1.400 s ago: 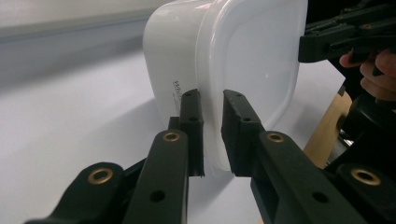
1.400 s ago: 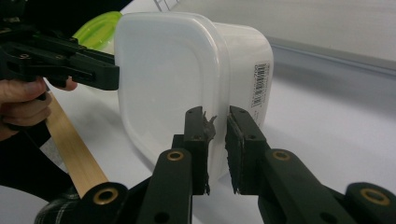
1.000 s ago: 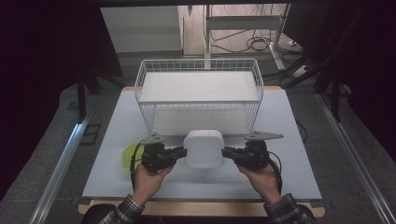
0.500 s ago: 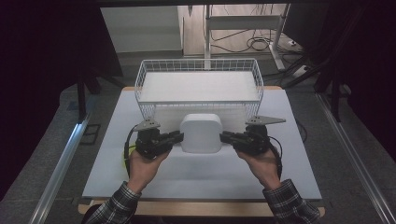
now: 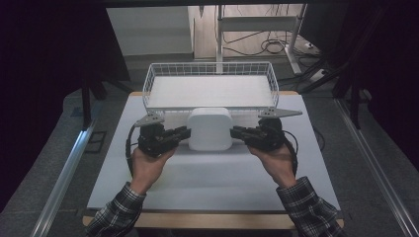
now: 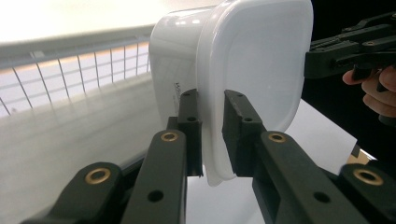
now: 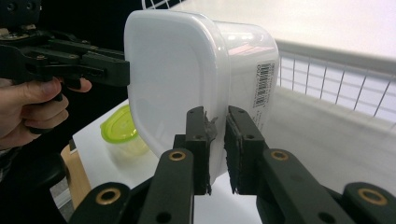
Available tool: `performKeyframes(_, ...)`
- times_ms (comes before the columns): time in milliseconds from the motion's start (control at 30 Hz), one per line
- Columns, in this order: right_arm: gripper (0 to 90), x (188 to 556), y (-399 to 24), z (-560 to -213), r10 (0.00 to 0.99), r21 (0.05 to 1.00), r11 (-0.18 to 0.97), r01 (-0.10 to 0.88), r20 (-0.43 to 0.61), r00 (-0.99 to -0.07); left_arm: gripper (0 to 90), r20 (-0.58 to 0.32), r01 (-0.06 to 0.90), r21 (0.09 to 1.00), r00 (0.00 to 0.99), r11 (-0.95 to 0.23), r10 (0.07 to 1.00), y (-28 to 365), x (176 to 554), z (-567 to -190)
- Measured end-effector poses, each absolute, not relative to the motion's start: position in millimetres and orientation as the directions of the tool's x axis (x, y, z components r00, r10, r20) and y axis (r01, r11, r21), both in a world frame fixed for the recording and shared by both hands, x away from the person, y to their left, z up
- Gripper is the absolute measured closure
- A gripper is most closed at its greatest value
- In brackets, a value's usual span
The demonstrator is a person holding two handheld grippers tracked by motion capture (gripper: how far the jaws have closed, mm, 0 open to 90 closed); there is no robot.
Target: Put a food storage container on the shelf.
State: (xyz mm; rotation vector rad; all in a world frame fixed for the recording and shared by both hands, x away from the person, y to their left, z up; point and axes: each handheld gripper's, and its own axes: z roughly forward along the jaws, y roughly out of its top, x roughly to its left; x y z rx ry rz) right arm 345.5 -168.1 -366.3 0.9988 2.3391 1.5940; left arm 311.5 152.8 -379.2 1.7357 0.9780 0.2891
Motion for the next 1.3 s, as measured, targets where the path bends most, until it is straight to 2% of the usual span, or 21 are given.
performKeyframes(633, 79.9, 375.9, -163.2, -326.5, 0.58, 0.889, 0.172, 0.424, 0.257, -0.773, 78.6, -0.243, 0.427, 0.902, 0.634, -0.07, 0.734, 159.3, 338.9, -334.1)
performKeyframes(1300, 79.9, 416.7, -158.7, -301.4, 0.608, 0.888, 0.132, 0.441, 0.279, -0.743, 78.4, -0.319, 0.462, 0.887, 0.619, -0.004, 0.718, 163.0, 388.4, -320.3)
